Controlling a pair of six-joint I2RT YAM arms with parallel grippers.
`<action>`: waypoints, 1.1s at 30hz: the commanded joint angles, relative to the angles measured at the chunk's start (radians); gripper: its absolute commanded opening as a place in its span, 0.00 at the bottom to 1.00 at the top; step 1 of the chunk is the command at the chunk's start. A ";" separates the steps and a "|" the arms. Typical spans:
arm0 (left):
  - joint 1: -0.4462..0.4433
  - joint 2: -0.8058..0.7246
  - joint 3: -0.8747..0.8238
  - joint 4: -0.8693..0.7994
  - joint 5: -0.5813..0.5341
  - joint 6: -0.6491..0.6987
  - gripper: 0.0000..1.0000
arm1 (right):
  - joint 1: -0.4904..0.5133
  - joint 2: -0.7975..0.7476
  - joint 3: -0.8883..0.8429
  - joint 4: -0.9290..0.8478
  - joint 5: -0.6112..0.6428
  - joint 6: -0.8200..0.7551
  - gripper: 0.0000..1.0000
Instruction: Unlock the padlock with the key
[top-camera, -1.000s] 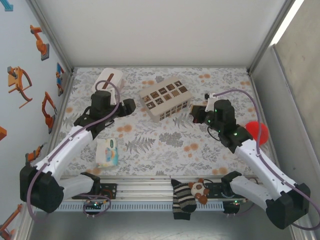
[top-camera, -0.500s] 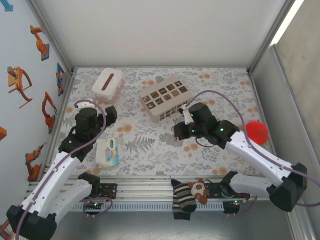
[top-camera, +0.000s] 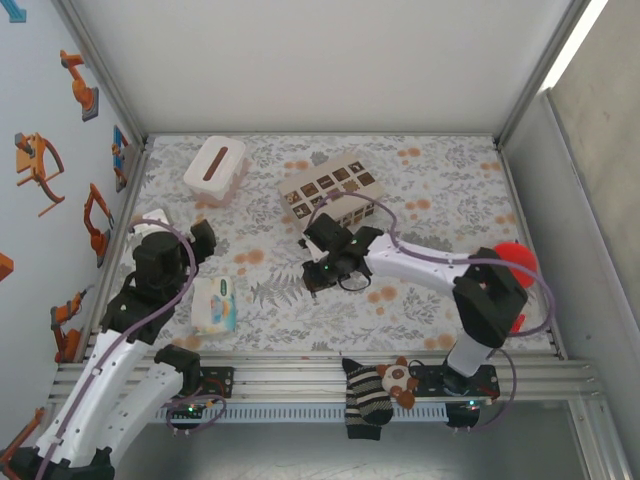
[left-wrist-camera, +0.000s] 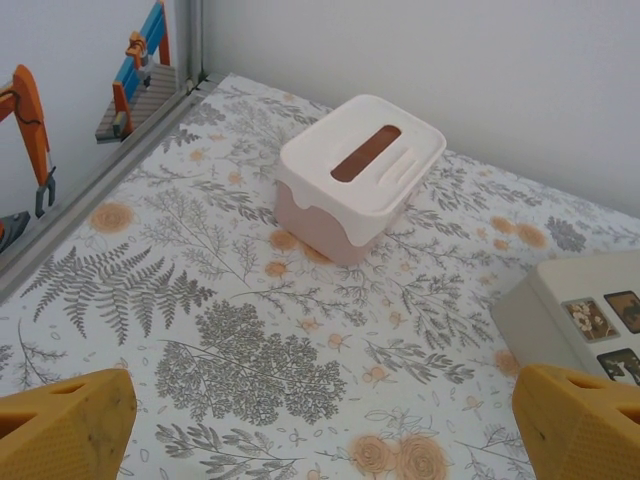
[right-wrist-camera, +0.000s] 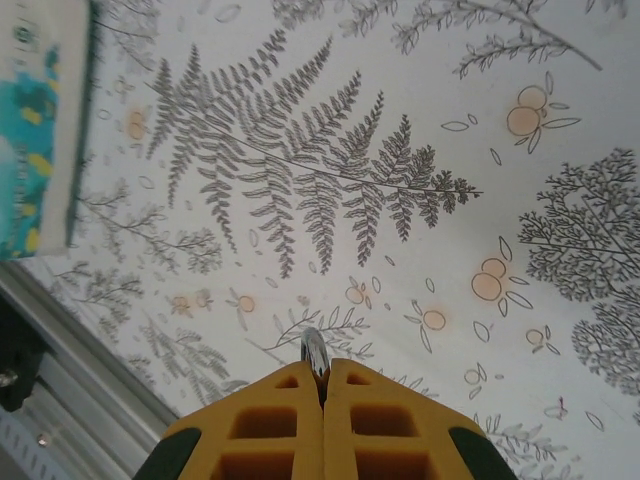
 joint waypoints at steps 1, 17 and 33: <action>0.006 -0.032 -0.017 -0.051 -0.037 0.031 0.96 | 0.008 0.074 0.052 0.022 -0.039 0.021 0.00; 0.009 -0.030 -0.004 -0.080 -0.048 0.020 0.96 | 0.006 0.003 0.022 0.043 0.065 -0.004 0.29; 0.042 0.057 -0.030 0.014 -0.084 -0.006 0.96 | -0.227 -0.520 -0.107 0.012 0.530 -0.254 0.49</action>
